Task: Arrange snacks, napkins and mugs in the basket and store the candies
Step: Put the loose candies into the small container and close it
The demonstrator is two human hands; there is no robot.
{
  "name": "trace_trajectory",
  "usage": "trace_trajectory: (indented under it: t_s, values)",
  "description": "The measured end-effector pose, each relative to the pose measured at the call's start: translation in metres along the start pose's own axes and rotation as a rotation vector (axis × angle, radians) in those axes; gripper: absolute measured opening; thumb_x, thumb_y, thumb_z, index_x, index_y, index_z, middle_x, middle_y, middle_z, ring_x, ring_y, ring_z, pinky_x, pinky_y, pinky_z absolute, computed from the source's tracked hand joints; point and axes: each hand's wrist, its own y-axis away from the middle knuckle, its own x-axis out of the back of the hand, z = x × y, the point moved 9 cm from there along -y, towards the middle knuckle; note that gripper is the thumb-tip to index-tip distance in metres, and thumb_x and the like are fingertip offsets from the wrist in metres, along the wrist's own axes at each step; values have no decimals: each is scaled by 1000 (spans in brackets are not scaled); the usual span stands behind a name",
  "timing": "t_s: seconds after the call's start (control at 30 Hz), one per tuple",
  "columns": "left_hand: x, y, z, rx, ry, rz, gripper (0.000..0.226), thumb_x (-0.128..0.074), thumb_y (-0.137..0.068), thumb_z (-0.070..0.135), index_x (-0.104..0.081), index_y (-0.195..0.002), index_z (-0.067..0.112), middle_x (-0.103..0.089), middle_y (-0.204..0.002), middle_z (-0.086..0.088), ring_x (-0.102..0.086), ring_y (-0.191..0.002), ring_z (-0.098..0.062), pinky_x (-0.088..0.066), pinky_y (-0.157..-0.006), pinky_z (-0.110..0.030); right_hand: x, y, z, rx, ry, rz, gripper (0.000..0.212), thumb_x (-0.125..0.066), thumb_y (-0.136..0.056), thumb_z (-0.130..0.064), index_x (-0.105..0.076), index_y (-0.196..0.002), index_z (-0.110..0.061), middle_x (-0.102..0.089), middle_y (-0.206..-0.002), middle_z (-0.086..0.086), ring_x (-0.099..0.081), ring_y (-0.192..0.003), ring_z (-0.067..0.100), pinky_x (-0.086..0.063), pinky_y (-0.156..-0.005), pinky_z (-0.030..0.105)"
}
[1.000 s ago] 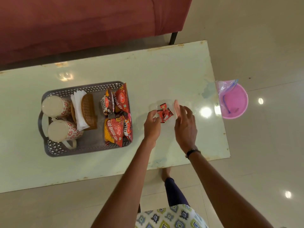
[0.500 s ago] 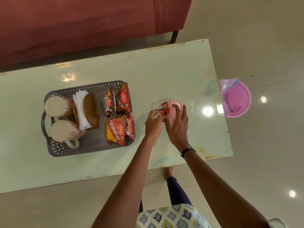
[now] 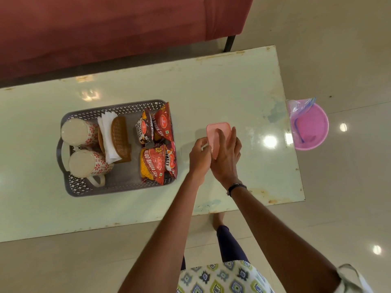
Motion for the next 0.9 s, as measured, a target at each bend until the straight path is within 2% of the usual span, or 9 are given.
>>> trace_trajectory:
  t_s: [0.17, 0.3, 0.43, 0.57, 0.77, 0.9]
  values:
    - [3, 1, 4, -22, 25, 22, 35, -43, -96, 13, -47, -130, 20, -52, -136, -1, -50, -122, -18, -43, -85, -21, -2, 4, -3, 27, -13, -2, 65, -54, -90, -31, -26, -146, -15, -7, -156, 23, -17, -140, 42, -35, -107, 54]
    - [7, -5, 8, -69, -32, 73, 38, -53, -93, 12, -50, -130, 16, -56, -134, -4, -54, -120, -21, -45, -84, -20, -2, 4, -2, 50, -11, 3, 67, -56, -91, -29, -24, -147, -10, -8, -155, 27, -18, -141, 44, -33, -110, 54]
    - [8, -14, 13, -148, -153, 112, 45, -60, -88, 9, -51, -132, 14, -59, -131, -8, -59, -116, -26, -52, -87, -29, -5, 2, 0, 54, 0, -55, 76, -56, -92, -31, -12, -150, -9, 0, -157, 24, -3, -145, 39, -25, -116, 50]
    - [7, -18, 13, -210, -232, 123, 46, -60, -88, 11, -51, -133, 15, -60, -131, -10, -60, -113, -28, -53, -90, -35, 0, 2, 0, 41, -8, -107, 82, -52, -91, -40, -3, -150, -13, 6, -158, 18, 0, -147, 34, -32, -111, 43]
    - [6, -20, 8, -222, -290, 135, 50, -60, -88, 10, -47, -136, 13, -61, -125, -15, -63, -106, -28, -54, -90, -36, 1, 3, -1, 27, 57, -130, 80, -53, -92, -34, -2, -150, -14, 8, -158, 15, -2, -147, 32, -38, -107, 40]
    - [5, -19, 9, -236, -310, 155, 48, -59, -89, 12, -47, -136, 13, -59, -124, -15, -63, -107, -29, -54, -88, -31, -3, 2, 1, 32, 95, -148, 79, -53, -92, -31, -4, -151, -14, 7, -158, 17, -4, -147, 34, -41, -105, 41]
